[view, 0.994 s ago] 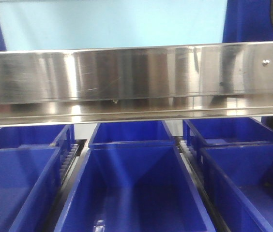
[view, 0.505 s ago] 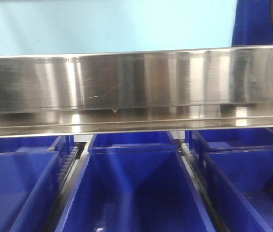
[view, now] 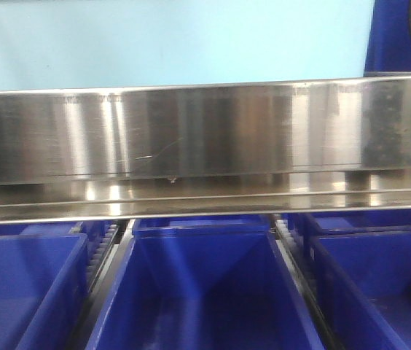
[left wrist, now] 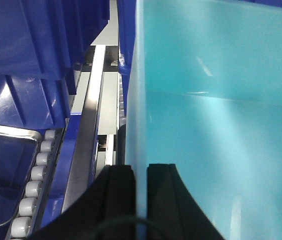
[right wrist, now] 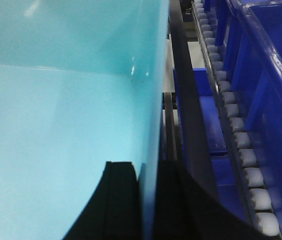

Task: Move two blue bins to right shelf middle

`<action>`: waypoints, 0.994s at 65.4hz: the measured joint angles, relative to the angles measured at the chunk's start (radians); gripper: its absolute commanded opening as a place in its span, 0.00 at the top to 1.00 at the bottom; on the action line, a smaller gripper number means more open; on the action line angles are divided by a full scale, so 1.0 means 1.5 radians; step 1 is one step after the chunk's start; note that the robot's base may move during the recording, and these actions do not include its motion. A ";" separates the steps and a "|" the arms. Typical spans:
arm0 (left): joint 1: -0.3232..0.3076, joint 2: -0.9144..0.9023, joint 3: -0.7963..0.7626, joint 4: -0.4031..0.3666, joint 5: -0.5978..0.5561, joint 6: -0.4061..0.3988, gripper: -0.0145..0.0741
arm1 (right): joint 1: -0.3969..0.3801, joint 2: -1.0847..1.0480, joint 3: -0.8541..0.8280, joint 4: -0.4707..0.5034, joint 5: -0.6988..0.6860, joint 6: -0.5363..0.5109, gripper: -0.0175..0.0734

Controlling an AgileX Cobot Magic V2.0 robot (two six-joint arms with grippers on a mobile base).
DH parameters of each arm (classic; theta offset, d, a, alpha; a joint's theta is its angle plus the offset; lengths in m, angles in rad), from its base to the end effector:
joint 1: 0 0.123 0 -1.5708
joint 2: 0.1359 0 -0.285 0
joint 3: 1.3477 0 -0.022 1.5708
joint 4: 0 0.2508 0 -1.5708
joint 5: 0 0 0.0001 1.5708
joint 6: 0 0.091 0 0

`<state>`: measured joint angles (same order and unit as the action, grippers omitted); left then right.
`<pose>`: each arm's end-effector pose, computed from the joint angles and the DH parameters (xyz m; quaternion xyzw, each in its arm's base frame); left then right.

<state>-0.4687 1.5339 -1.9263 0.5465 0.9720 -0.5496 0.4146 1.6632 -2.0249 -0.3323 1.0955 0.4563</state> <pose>0.2992 -0.1077 0.5085 -0.0174 0.8263 -0.0058 0.5630 0.3324 0.1174 0.4783 0.0162 0.8826 0.0355 0.4684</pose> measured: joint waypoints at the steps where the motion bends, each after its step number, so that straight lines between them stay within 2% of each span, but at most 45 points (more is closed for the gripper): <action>1: 0.000 0.000 0.000 0.000 0.000 0.000 0.96 | 0.000 0.000 0.000 0.000 0.000 0.000 0.99; 65: 0.000 0.000 0.000 -0.007 0.005 0.000 0.96 | 0.000 -0.003 0.000 0.000 0.000 0.000 0.99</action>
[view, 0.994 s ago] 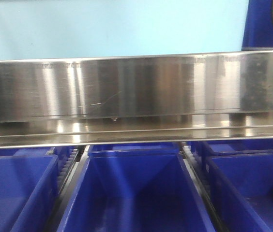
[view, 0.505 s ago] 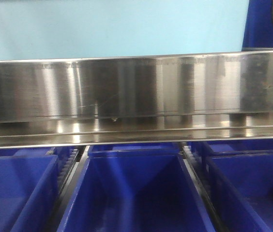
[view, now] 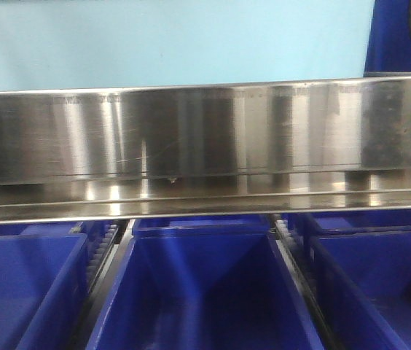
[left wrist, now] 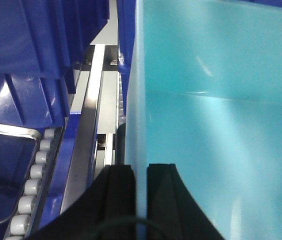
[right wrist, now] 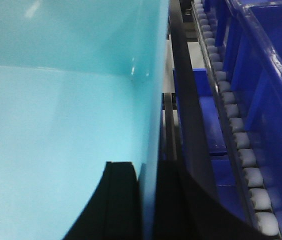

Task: Move two blue bins to right shelf middle

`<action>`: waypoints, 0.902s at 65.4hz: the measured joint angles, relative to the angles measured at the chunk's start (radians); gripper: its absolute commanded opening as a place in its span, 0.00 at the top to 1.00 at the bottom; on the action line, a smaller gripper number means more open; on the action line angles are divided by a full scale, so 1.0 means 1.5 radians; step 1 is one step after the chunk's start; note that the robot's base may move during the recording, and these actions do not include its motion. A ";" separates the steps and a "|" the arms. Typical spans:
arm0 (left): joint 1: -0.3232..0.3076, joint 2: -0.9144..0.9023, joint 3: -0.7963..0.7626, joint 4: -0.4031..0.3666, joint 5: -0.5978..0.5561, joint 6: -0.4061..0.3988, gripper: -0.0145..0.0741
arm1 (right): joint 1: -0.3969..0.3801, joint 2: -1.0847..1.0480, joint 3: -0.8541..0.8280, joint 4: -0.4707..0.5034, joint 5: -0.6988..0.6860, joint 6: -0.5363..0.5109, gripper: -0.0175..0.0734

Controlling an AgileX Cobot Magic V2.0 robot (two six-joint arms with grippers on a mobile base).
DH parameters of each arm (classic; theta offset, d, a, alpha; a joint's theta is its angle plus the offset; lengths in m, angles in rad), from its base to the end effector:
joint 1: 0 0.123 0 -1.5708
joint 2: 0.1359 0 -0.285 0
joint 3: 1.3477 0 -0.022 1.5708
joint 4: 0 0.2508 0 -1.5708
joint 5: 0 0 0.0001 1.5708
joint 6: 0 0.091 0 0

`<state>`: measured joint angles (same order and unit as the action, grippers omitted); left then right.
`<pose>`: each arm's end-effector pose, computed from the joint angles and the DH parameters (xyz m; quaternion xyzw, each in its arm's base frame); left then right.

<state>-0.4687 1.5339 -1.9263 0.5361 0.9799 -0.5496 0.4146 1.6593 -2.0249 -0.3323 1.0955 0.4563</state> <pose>0.2989 -0.1080 0.5075 -0.0188 0.8293 -0.0088 0.5584 0.3311 0.1169 0.4797 0.0165 0.8818 0.0362 0.4700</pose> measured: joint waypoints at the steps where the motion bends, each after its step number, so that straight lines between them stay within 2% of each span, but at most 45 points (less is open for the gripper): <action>1: 0.000 0.000 0.000 -0.001 0.002 0.000 0.96 | 0.000 -0.001 0.000 0.000 0.000 0.000 0.99; 35: 0.000 0.000 0.000 -0.043 0.043 -0.002 0.96 | 0.000 -0.045 0.000 -0.008 -0.042 -0.001 0.99; 50: 0.000 0.000 0.000 -0.047 0.056 -0.002 0.96 | 0.000 -0.045 0.000 -0.008 -0.028 -0.001 0.99; 59: 0.000 0.000 0.000 -0.058 0.093 -0.002 0.96 | 0.000 -0.042 0.000 0.004 0.007 -0.001 0.99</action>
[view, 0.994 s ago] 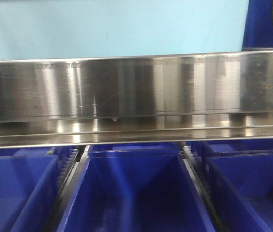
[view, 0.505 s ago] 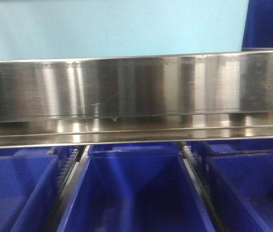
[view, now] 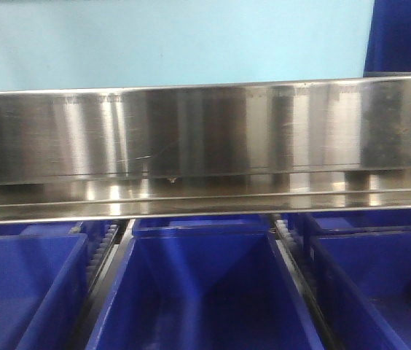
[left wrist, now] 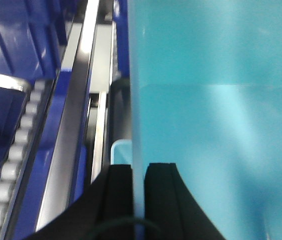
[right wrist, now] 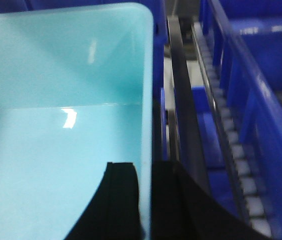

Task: Move two blue bins to right shelf middle

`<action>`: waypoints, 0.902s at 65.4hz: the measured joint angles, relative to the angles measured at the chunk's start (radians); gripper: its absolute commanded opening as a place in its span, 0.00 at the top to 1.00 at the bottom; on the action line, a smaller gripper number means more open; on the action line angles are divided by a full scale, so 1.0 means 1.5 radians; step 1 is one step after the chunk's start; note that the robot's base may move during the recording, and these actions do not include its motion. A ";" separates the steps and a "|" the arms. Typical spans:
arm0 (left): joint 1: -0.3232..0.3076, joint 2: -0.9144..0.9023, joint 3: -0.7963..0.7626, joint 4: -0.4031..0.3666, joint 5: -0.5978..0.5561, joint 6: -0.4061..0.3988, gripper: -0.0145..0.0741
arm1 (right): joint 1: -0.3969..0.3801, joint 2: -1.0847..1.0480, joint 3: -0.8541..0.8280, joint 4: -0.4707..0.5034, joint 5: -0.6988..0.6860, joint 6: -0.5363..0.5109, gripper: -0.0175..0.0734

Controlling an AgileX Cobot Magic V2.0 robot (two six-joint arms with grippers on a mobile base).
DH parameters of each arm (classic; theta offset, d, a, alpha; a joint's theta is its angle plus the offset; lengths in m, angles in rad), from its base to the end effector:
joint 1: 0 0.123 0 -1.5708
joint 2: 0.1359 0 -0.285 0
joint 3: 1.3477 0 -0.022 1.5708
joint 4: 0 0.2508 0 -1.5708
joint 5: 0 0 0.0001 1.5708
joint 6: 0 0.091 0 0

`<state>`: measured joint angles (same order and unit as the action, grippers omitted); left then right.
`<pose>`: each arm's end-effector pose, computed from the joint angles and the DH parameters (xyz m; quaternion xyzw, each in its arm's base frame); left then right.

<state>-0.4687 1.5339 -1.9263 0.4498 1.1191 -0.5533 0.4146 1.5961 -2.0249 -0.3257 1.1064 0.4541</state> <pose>0.2924 -0.1081 0.4947 -0.0399 0.8701 -0.0196 0.4908 0.3093 0.1077 0.5002 0.0214 0.8703 0.0485 0.4896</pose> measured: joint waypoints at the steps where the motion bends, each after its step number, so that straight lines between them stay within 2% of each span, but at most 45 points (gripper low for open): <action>1: 0.000 0.000 0.000 -0.001 0.004 0.000 0.96 | 0.000 0.000 0.000 0.003 0.004 0.000 0.99; 13: 0.000 0.016 0.000 0.000 0.050 0.000 0.96 | 0.000 0.027 0.000 0.029 0.017 0.000 0.99; 28: 0.000 0.046 0.000 0.011 0.081 0.000 0.96 | -0.001 0.064 0.000 0.030 0.021 0.000 0.99; 59: 0.003 0.093 0.000 0.026 0.093 0.000 0.96 | -0.007 0.102 0.000 0.028 0.032 0.007 0.99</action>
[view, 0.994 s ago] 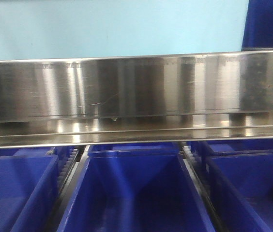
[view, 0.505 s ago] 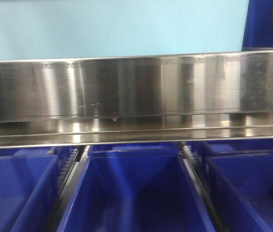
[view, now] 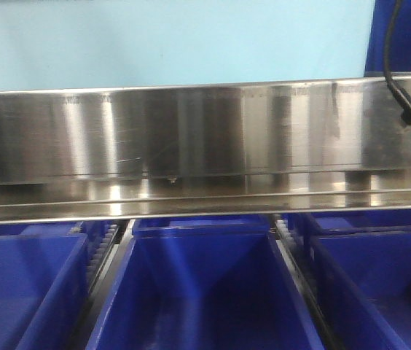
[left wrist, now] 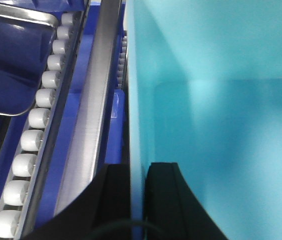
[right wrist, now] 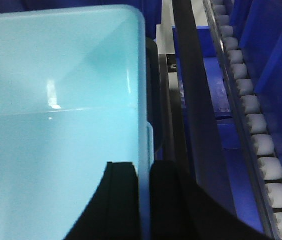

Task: Move two blue bins to right shelf middle

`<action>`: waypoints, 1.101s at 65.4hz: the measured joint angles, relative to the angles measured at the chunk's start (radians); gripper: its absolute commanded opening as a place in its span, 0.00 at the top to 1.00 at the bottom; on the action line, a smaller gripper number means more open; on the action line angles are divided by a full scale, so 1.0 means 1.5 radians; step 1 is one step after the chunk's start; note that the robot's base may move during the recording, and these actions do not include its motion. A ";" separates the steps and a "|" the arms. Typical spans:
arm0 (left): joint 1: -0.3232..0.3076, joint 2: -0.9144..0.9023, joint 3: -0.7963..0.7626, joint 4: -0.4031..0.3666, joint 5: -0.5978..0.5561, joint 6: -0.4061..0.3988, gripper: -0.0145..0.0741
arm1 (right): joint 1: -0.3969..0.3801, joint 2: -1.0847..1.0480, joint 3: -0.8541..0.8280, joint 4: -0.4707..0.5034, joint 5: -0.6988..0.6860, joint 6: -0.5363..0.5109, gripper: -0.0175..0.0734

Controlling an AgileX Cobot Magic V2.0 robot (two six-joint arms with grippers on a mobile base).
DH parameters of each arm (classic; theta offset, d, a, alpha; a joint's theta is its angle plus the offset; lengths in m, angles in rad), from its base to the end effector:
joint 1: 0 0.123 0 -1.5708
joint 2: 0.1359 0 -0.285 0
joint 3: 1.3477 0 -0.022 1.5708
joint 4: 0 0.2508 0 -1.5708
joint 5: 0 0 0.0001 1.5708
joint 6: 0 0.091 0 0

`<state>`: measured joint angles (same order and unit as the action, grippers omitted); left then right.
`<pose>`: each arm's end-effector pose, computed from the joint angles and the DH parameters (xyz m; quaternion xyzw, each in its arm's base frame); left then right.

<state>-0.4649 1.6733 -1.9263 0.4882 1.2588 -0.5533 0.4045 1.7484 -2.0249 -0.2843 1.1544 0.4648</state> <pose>0.3294 -0.1198 0.4415 -0.0440 0.9182 0.0595 0.3892 0.3560 0.1270 0.4423 0.0239 0.9153 0.0300 0.4010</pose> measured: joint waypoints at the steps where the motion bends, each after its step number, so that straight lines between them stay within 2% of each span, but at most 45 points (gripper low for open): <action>1: 0.000 0.002 0.000 0.000 0.000 0.000 0.96 | 0.000 0.000 0.000 0.000 0.000 0.000 0.99; 72: 0.002 0.011 0.021 -0.007 0.003 0.001 0.96 | -0.002 0.025 0.000 0.020 0.056 0.015 0.99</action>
<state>-0.4618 1.6899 -1.8949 0.4774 1.2636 -0.5516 0.4010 1.7855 -2.0249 -0.2543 1.2389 0.4878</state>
